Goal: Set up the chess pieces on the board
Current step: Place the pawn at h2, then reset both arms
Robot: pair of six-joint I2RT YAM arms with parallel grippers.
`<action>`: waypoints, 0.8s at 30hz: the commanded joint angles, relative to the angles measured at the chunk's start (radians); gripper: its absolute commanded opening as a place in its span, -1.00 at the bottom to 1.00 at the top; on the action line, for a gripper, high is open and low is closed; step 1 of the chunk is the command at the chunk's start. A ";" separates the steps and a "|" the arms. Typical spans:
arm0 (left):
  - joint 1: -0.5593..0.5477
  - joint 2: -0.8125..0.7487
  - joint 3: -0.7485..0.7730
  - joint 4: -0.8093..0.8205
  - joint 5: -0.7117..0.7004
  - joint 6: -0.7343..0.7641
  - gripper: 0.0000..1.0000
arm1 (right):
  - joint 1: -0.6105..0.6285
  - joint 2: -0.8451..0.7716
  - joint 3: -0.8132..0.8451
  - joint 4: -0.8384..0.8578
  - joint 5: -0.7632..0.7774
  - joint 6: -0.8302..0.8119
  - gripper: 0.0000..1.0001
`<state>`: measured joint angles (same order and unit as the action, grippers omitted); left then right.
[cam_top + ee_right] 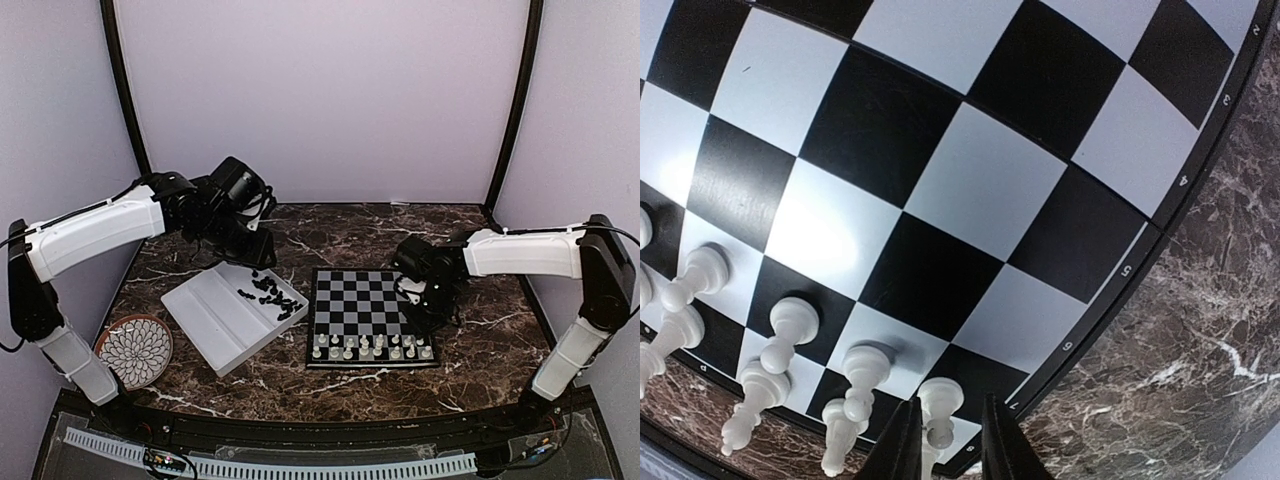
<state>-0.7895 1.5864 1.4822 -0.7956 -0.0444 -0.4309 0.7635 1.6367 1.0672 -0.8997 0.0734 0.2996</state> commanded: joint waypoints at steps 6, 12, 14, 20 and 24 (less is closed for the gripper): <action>-0.002 -0.064 -0.022 -0.020 -0.035 0.004 -0.35 | -0.010 -0.077 0.205 -0.149 0.038 -0.003 -0.46; 0.003 -0.108 -0.042 -0.027 -0.152 0.015 -0.11 | -0.033 -0.231 0.332 -0.057 0.206 0.005 -0.26; 0.009 -0.137 -0.060 -0.015 -0.192 0.014 0.14 | -0.071 -0.299 0.311 0.006 0.286 0.073 0.52; 0.028 -0.196 -0.123 0.017 -0.255 0.010 0.71 | -0.162 -0.418 0.251 0.189 0.344 0.162 0.97; 0.030 -0.176 -0.113 0.007 -0.258 0.018 0.79 | -0.167 -0.380 0.252 0.198 0.304 0.144 0.97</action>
<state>-0.7662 1.4166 1.3758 -0.7925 -0.2657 -0.4229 0.5995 1.2091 1.3403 -0.7746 0.3672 0.4179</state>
